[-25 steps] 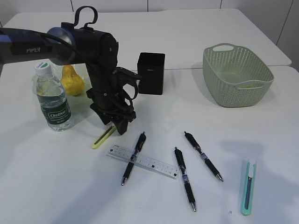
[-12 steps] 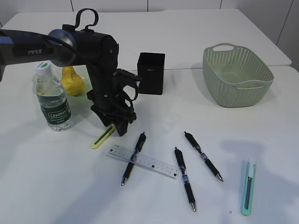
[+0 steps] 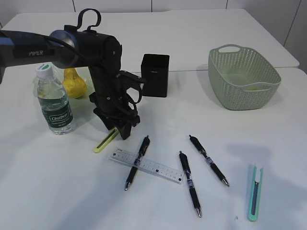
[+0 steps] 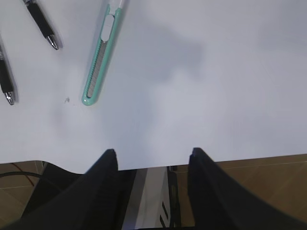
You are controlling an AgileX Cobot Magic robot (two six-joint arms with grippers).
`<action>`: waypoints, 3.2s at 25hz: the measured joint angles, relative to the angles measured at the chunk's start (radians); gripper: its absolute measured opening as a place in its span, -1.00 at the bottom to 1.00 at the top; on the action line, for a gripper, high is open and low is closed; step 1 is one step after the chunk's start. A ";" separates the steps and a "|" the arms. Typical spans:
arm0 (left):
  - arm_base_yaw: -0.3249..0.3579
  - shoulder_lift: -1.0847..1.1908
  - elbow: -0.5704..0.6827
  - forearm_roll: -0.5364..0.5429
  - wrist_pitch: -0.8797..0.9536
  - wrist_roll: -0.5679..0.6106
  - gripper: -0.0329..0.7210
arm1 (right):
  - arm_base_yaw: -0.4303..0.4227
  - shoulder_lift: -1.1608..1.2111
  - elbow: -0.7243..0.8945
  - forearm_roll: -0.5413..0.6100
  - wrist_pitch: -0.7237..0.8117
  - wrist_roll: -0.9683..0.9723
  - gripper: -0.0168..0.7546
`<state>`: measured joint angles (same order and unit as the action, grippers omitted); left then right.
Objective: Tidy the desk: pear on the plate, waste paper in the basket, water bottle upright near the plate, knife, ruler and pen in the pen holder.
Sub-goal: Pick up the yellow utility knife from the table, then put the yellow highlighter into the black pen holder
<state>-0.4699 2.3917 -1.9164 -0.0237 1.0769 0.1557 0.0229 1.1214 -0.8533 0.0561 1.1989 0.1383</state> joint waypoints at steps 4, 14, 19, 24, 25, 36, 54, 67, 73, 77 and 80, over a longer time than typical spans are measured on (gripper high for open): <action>0.000 0.000 0.000 0.000 0.000 0.000 0.19 | 0.000 0.000 0.000 0.000 0.000 0.000 0.05; 0.000 0.002 0.000 0.000 -0.002 0.000 0.17 | 0.000 0.000 0.000 0.000 0.004 0.000 0.05; 0.000 0.006 0.000 0.000 -0.002 0.000 0.14 | 0.000 0.000 0.000 0.000 0.008 0.000 0.05; 0.000 0.006 0.000 0.002 -0.002 0.000 -0.16 | 0.000 0.000 0.000 0.000 0.010 0.000 0.05; 0.000 0.006 0.000 0.002 -0.002 0.000 -0.23 | 0.000 0.000 0.000 0.000 0.010 0.000 0.05; 0.000 0.011 -0.004 0.024 -0.002 0.000 -0.65 | 0.000 0.000 0.000 0.000 0.014 0.000 0.05; 0.000 0.017 -0.246 -0.013 0.139 -0.005 -0.65 | 0.000 0.000 0.000 0.000 0.018 0.000 0.05; 0.000 -0.088 -0.315 -0.074 0.157 -0.020 -0.66 | 0.000 0.000 0.000 0.002 0.018 0.000 0.05; -0.002 -0.152 -0.317 -0.076 0.162 -0.028 -0.66 | 0.000 0.000 0.000 0.002 0.003 0.000 0.05; -0.002 -0.176 -0.317 -0.076 0.134 -0.028 -0.66 | 0.000 0.000 0.000 -0.007 -0.030 0.000 0.05; -0.002 -0.184 -0.317 -0.076 0.099 -0.028 -0.66 | 0.000 0.000 0.000 -0.017 -0.057 0.000 0.05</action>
<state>-0.4718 2.2079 -2.2329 -0.0998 1.1761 0.1280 0.0229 1.1214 -0.8533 0.0388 1.1414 0.1383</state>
